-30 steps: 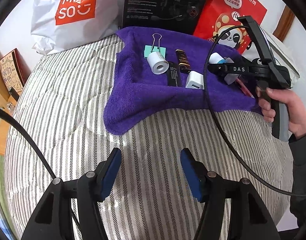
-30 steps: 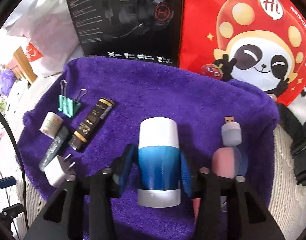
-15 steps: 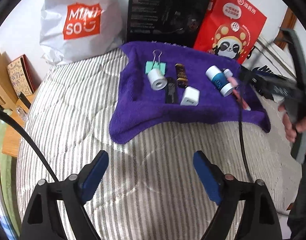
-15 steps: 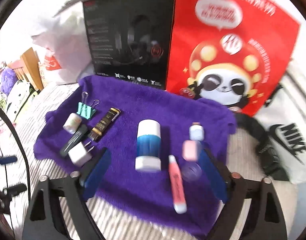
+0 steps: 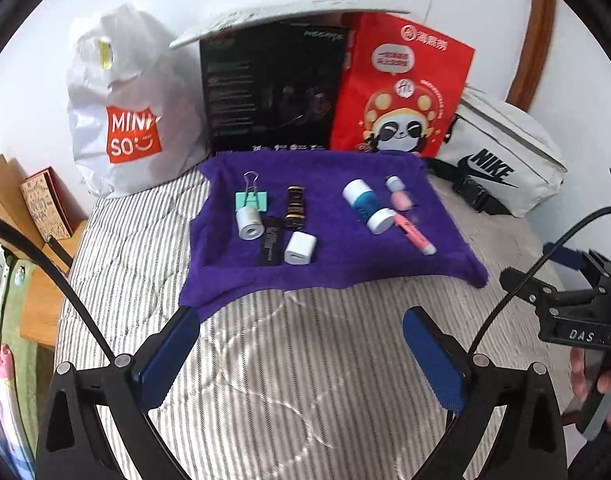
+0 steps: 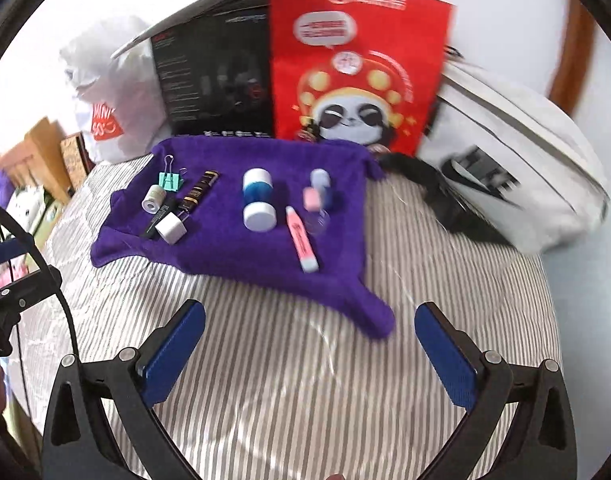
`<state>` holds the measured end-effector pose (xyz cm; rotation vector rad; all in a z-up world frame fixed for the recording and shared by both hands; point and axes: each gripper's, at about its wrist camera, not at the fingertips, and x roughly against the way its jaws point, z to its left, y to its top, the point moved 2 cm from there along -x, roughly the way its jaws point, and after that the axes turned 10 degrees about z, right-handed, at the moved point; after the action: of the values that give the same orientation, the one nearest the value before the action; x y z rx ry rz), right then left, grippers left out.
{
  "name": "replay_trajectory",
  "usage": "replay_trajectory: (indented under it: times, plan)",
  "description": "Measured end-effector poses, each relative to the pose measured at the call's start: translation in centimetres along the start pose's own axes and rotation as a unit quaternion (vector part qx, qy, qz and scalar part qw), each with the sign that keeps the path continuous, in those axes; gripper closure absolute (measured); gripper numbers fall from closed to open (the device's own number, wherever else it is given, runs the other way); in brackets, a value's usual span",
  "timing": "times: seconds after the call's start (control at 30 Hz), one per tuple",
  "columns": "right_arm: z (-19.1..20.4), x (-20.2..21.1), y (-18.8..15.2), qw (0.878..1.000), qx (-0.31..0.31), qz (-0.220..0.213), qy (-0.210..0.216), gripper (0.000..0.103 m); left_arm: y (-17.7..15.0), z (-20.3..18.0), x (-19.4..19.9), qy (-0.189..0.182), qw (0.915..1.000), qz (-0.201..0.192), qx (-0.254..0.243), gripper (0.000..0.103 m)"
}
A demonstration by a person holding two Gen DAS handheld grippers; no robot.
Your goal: Organize rigid objects
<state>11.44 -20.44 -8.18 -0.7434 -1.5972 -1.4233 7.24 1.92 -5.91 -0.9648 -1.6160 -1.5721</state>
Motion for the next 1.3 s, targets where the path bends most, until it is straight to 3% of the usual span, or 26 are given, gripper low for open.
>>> replay_trajectory:
  times: [0.23,0.37,1.0,1.3]
  plan:
    - [-1.8,3.8,-2.8,0.999,-0.048,-0.004,-0.003,0.000,-0.5,-1.6,2.1,0.043,0.9988,-0.013,0.018,0.000]
    - [-2.1,5.0,-3.5,0.999,-0.049,-0.002,-0.001,0.000,-1.2,-1.7,3.1,0.033,0.9988,-0.016,0.031,0.000]
    - [-2.4,6.0,-4.6,0.998,-0.054,-0.001,-0.012,0.000,-2.3,-2.1,4.6,0.064,0.9977,-0.013,0.019,0.000]
    - [-2.5,6.4,-4.6,0.998,-0.059,-0.001,-0.007,0.000,-2.5,-2.4,4.7,0.061,0.9979,-0.010,0.016,0.000]
